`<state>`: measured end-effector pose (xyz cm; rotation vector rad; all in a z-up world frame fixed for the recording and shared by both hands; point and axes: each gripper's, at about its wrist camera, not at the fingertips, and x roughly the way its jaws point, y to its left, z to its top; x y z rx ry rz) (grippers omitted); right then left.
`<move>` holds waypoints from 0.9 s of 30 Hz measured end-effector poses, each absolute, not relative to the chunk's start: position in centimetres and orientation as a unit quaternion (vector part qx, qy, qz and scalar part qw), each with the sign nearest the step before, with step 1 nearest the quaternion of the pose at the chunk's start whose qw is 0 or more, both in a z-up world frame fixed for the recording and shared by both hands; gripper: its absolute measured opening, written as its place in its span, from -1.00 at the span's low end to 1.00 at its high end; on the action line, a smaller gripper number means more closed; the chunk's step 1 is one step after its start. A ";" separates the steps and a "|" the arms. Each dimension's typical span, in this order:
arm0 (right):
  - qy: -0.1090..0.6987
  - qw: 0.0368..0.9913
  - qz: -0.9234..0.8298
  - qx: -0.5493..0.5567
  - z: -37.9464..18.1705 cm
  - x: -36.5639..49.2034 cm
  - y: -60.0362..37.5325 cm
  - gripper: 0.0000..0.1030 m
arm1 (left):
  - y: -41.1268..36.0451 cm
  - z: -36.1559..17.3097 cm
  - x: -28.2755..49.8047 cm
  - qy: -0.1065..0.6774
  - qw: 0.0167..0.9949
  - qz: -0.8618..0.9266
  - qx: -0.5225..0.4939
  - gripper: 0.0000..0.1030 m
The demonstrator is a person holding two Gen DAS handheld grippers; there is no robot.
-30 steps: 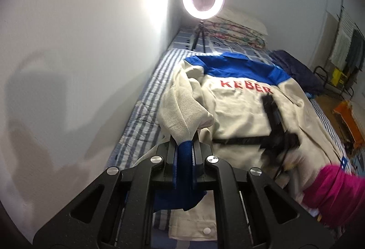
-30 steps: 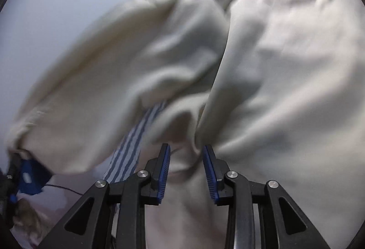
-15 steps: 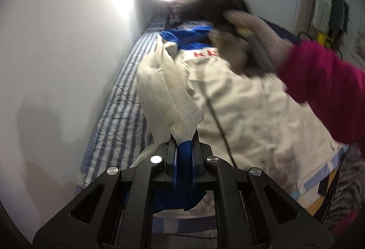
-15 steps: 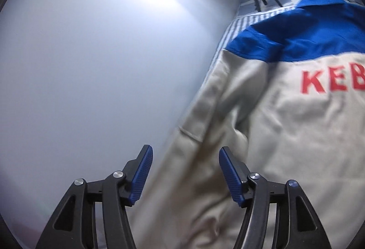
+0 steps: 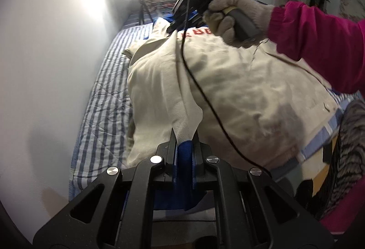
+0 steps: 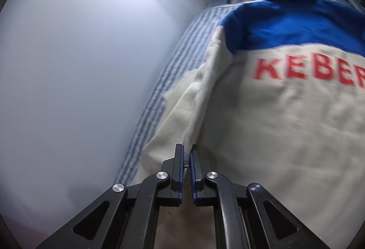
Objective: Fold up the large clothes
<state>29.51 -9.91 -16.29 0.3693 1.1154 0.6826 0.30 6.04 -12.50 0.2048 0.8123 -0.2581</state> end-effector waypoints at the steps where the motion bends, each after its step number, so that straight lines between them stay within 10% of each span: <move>1: 0.520 0.777 0.313 0.169 -16.7 29.2 -10.6 -0.94 | 5.6 -12.6 -0.1 0.396 0.903 -0.131 0.103 -0.87; 10: 0.523 0.794 0.294 0.100 -16.1 25.2 -15.5 -0.35 | 5.2 -13.0 -4.1 0.433 0.884 -0.170 0.040 -0.62; 27: 0.438 0.818 0.374 0.004 -9.5 21.9 -6.7 0.01 | 15.0 -17.1 1.3 0.438 0.883 -0.055 -0.158 -0.14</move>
